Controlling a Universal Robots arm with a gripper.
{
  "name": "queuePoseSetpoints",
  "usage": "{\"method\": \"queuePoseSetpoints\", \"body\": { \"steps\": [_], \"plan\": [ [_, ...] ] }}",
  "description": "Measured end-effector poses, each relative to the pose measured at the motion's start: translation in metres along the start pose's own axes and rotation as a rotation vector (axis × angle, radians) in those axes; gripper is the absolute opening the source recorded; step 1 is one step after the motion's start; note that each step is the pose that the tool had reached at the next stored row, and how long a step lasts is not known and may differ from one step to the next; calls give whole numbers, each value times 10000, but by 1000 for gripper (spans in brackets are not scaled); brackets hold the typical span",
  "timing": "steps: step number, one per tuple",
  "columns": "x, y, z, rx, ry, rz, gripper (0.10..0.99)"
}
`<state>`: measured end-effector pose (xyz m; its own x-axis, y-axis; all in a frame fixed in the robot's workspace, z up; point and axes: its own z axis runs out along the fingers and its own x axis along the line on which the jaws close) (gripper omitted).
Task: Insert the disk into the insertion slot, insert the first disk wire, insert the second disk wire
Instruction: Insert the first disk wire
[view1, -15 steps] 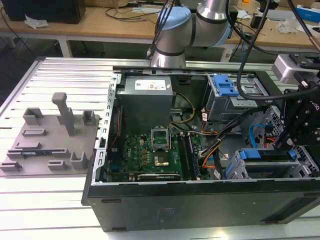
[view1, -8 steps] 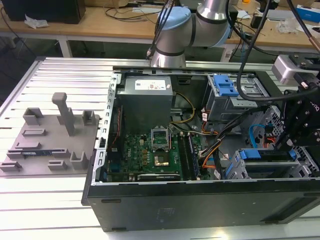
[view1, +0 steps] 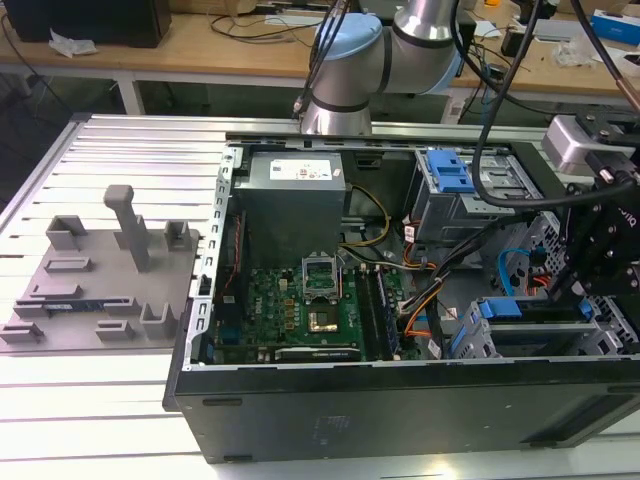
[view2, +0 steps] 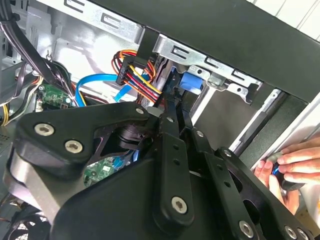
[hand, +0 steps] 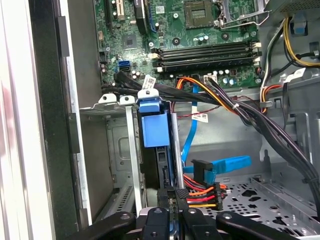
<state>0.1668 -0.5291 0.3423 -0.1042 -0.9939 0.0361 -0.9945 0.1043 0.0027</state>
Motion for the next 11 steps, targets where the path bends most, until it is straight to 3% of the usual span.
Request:
{"method": "queuePoseSetpoints", "body": {
  "steps": [11],
  "plan": [
    [0, 0, 15, 3, 28, 1, 169]
  ]
}}
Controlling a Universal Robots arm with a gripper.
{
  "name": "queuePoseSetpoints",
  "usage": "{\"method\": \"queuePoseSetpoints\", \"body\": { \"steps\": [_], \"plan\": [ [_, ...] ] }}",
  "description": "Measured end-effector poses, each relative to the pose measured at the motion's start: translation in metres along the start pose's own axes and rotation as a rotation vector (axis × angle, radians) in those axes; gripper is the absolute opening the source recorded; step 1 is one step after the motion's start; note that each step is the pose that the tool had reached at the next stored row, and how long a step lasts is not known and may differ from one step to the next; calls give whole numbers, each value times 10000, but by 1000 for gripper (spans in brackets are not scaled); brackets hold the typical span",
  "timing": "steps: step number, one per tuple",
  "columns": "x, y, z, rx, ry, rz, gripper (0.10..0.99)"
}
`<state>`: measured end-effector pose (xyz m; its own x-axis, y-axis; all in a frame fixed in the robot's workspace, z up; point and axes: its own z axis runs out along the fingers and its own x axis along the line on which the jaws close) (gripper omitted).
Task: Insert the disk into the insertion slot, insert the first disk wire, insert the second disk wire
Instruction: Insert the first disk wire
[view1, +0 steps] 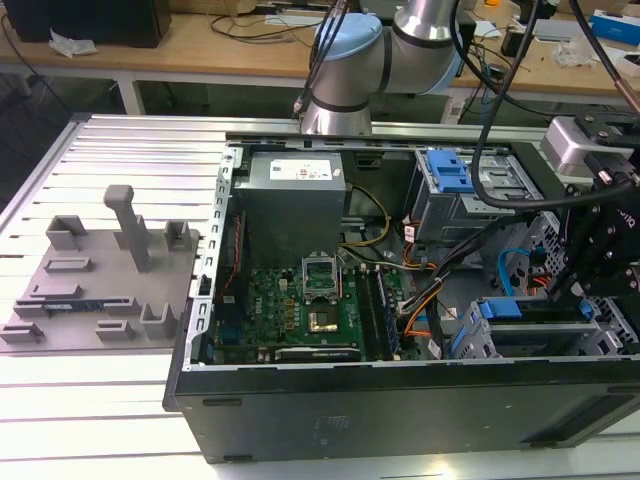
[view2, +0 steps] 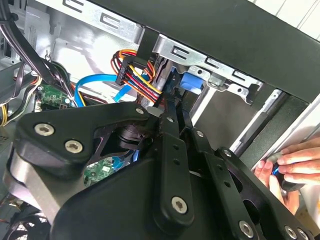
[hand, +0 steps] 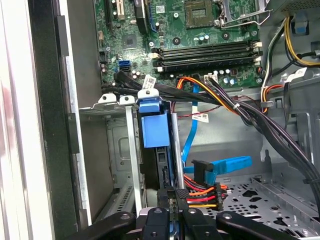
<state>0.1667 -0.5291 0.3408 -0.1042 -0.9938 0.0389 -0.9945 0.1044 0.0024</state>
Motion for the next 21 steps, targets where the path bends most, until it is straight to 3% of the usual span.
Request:
{"method": "queuePoseSetpoints", "body": {
  "steps": [8, 14, 21],
  "plan": [
    [-1, 1, -57, 16, 148, 0, 169],
    [-84, 18, -79, 30, 290, -2, 169],
    [-89, 18, -93, 35, 327, -1, 169]
  ]
}}
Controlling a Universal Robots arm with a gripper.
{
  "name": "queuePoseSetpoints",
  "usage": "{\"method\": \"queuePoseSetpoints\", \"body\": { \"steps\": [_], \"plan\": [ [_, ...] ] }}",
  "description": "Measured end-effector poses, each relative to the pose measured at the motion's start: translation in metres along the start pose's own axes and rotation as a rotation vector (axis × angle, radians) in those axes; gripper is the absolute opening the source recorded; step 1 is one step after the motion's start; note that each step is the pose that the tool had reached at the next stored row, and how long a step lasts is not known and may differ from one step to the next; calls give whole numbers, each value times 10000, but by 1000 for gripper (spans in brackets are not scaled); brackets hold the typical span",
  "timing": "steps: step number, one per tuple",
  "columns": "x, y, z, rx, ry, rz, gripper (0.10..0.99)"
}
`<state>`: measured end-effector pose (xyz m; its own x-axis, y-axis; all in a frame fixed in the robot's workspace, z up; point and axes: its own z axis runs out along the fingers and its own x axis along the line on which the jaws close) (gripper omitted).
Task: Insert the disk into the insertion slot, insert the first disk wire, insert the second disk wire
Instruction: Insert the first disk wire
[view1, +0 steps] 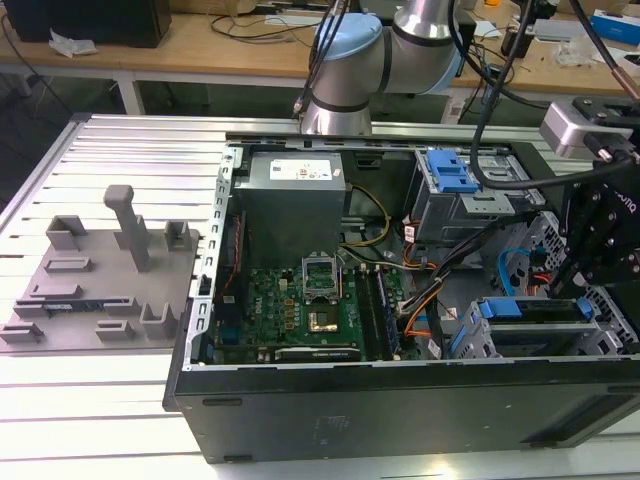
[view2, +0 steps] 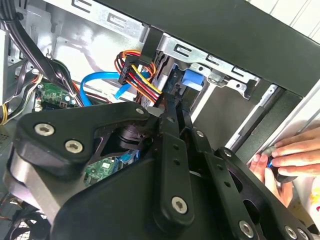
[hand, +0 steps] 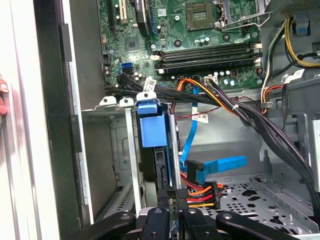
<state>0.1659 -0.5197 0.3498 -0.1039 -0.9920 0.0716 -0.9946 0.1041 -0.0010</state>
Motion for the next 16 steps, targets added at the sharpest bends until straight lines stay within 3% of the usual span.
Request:
{"method": "queuePoseSetpoints", "body": {
  "steps": [16],
  "plan": [
    [15, -2, 54, -5, -41, 0, 169]
  ]
}}
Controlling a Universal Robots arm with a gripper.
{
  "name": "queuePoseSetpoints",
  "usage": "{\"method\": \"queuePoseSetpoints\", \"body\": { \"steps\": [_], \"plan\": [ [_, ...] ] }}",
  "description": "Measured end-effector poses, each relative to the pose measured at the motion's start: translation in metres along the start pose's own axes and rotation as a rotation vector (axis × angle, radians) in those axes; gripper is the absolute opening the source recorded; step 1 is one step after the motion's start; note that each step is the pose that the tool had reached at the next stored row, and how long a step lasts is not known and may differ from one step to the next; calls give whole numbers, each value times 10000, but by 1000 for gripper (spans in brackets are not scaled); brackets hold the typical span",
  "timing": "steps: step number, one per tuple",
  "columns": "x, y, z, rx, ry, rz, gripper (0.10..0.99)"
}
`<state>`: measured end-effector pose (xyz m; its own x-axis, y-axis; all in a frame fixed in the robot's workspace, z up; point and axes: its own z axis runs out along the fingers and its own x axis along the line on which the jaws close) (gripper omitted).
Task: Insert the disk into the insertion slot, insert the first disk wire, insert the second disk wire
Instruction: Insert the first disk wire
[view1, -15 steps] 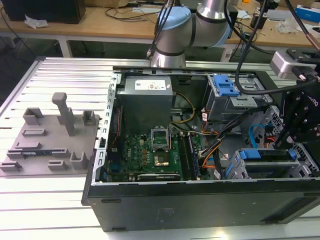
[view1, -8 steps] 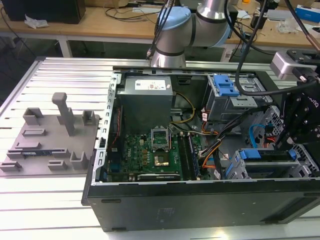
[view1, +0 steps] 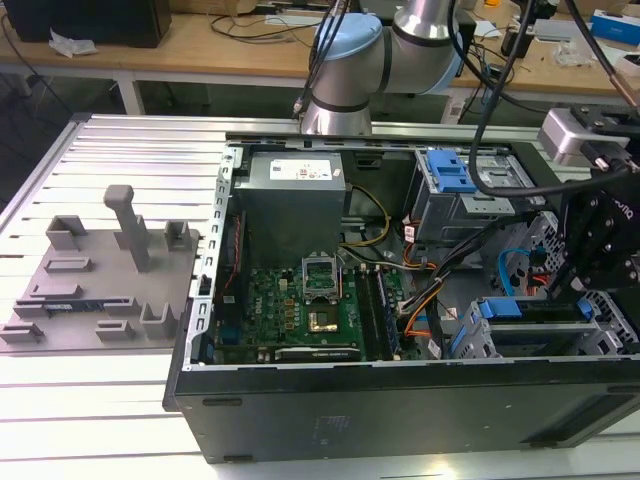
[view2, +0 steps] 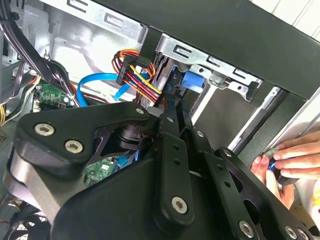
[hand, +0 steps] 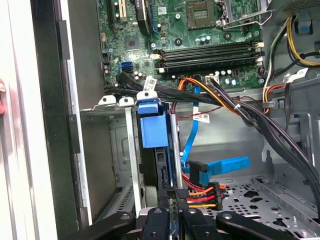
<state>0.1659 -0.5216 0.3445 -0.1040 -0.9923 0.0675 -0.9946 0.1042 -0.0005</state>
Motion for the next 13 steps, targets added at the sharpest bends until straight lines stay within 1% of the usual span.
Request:
{"method": "queuePoseSetpoints", "body": {
  "steps": [2, 4, 5, 7, 8, 9, 13],
  "plan": [
    [4, -1, -3, 0, 0, 0, 169],
    [8, -1, -67, -1, -2, -1, 169],
    [10, 0, -99, 7, -51, 0, 169],
    [12, 0, -113, 19, -235, 2, 169],
    [14, -1, -117, 23, -370, 2, 169],
    [17, -1, -119, 19, -431, 1, 169],
    [17, -1, -119, 18, -437, 2, 169]
  ]
}}
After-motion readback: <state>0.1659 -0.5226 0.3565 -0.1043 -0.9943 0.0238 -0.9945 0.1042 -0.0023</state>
